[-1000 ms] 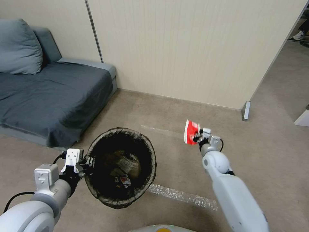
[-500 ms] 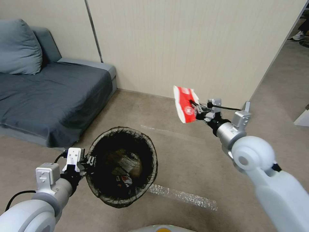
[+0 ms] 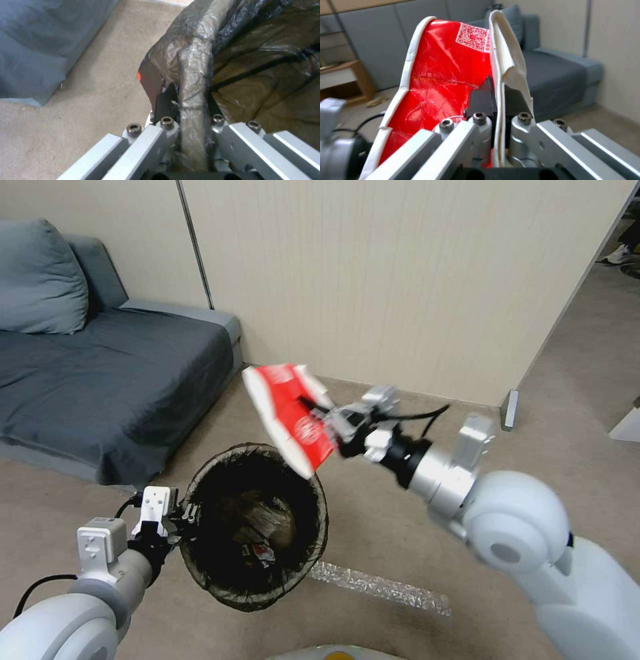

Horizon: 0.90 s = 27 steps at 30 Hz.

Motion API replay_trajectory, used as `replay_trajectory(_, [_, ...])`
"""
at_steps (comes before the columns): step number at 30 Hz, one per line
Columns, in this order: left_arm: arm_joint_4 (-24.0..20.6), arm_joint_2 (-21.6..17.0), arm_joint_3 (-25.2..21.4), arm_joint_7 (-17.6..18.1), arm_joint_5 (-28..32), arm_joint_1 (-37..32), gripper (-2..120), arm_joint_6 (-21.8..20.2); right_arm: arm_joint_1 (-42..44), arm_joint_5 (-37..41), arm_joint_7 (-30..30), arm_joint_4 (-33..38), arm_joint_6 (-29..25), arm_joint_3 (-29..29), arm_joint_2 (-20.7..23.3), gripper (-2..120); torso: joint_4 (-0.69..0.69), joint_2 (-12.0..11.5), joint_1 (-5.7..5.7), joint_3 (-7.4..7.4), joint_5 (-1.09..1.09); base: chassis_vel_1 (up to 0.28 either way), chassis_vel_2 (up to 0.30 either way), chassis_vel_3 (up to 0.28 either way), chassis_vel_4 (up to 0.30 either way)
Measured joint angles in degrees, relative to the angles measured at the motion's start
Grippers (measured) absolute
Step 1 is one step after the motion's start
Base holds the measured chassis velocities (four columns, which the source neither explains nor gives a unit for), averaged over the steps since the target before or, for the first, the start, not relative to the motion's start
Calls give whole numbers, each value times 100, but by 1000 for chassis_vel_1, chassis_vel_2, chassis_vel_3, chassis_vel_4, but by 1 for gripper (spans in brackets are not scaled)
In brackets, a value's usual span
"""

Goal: Pick up the trash bin, then pick up the garbage from the floor and place it into the trash bin.

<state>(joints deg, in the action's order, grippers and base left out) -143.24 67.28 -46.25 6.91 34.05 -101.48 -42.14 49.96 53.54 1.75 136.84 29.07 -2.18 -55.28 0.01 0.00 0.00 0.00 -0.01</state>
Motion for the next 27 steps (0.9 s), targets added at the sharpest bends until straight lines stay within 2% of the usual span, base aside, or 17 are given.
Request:
replay_trajectory(4, [0,1,0,0,-1,6,1,0,-76,-47,6,-10,64,-395,-21,0,-1,0,0,0,0,0,0,0,0])
replay_trajectory(16, [0,-12,2,-7,5,35,1,0,-165,-480,-4,-350,214,-1100,-9,0,0,0,0,0,1,0,0,0,0])
replay_trajectory(26, [0,-15,2,-30,12,33,1,0,17,-1006,16,-548,459,-1345,-41,0,-1,0,0,0,1,0,0,0,0])
replay_trajectory(27, [0,-15,9,-34,12,37,1,0,46,-1068,47,-565,474,-1407,-50,3,-1,0,0,0,1,0,0,0,0])
